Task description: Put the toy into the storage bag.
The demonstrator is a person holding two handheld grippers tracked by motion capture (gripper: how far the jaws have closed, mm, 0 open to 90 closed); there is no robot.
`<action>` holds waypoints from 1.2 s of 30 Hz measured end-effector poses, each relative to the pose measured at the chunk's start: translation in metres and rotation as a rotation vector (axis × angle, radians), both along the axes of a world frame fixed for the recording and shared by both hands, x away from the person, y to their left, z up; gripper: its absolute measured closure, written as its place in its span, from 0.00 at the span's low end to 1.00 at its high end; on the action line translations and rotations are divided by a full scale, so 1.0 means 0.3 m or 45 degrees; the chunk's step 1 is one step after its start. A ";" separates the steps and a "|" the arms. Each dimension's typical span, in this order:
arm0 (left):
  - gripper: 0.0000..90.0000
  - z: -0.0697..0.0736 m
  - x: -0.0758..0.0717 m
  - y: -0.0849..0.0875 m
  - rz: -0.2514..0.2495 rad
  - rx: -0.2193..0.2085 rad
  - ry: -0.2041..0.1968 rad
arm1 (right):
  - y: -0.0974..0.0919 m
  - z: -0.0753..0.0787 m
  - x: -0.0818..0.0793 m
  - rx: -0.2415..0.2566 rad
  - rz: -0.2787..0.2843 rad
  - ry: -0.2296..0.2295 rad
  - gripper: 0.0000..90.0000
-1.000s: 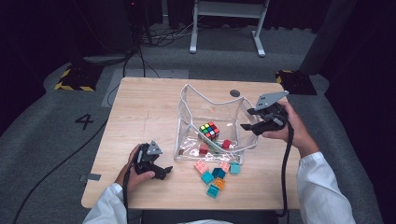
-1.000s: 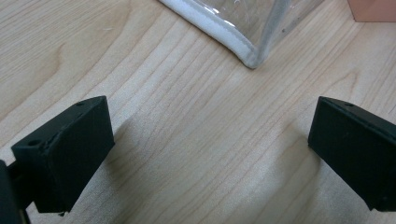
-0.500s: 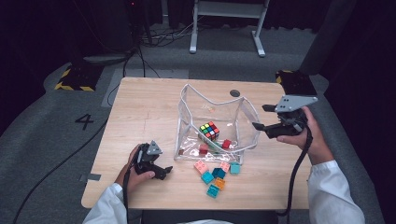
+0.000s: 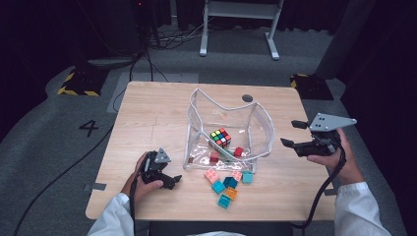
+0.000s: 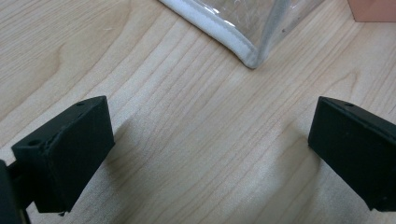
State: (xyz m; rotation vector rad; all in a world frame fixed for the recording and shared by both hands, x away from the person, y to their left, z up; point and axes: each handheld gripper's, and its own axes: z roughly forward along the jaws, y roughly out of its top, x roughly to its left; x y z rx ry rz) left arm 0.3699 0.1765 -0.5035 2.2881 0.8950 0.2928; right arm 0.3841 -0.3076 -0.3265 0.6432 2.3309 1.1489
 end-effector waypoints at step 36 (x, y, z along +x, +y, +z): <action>0.00 0.000 -0.001 -0.001 0.006 -0.001 -0.002 | 0.173 -0.508 -0.108 -0.080 0.186 0.278 0.36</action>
